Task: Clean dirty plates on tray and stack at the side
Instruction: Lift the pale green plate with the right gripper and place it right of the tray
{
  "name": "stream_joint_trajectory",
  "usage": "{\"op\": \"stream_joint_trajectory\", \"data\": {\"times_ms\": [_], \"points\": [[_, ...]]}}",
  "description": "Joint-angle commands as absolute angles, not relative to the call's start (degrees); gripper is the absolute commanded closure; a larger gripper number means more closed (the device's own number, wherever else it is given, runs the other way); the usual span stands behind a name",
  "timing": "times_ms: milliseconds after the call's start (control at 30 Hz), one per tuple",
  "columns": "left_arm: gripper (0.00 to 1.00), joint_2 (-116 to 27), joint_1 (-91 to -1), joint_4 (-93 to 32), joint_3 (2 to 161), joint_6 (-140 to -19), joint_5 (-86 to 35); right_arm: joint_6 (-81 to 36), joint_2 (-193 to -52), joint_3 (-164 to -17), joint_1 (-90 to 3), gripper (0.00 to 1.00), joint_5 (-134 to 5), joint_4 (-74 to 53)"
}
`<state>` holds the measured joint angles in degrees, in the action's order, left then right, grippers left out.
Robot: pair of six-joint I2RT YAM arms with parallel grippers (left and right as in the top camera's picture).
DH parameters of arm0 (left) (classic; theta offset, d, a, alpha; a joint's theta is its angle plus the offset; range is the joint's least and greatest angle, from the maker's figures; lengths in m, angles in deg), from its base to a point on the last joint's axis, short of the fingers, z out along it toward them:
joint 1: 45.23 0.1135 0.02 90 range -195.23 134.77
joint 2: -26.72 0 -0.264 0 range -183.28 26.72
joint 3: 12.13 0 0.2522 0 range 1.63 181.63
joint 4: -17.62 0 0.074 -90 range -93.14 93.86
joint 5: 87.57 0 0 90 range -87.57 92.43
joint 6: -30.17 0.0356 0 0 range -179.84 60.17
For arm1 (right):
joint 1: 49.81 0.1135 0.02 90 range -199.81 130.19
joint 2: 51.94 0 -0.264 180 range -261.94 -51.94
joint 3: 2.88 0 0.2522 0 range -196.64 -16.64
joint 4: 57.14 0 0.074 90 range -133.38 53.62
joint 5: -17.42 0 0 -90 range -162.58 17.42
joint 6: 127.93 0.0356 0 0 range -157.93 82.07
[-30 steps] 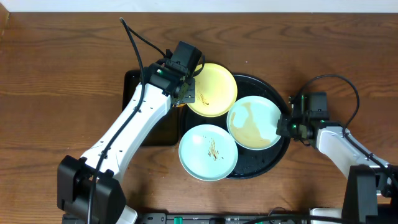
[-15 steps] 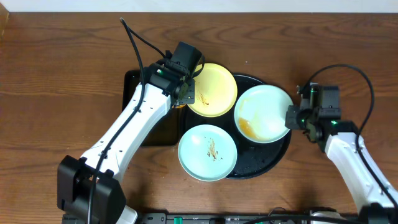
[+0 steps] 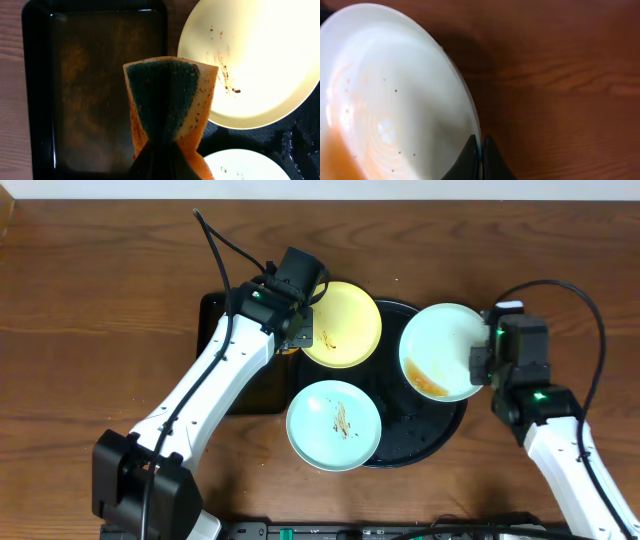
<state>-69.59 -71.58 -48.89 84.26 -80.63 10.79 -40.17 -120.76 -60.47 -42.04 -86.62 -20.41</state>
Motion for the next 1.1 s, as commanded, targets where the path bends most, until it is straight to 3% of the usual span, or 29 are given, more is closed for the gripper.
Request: {"op": "stream_joint_trajectory", "data": {"times_ms": [0, 467, 767, 1067], "points": [[0.92, -68.3, -71.4, -49.3, 84.4, -81.0, 11.9, -45.2, -119.8, -62.9, -36.6, 0.99, -96.7, -20.7], [0.93, -68.3, -71.4, -49.3, 84.4, -81.0, 11.9, -58.5, -119.9, -63.1, -14.3, 0.99, -131.9, -31.0], [0.92, -68.3, -71.4, -49.3, 84.4, -81.0, 11.9, -60.1, -119.9, -63.1, -11.9, 0.99, -132.7, -33.7], [0.93, -68.3, -71.4, -49.5, 84.4, -81.0, 11.9, -43.5, -119.9, -63.1, -20.9, 0.99, -118.9, -29.4]]}}
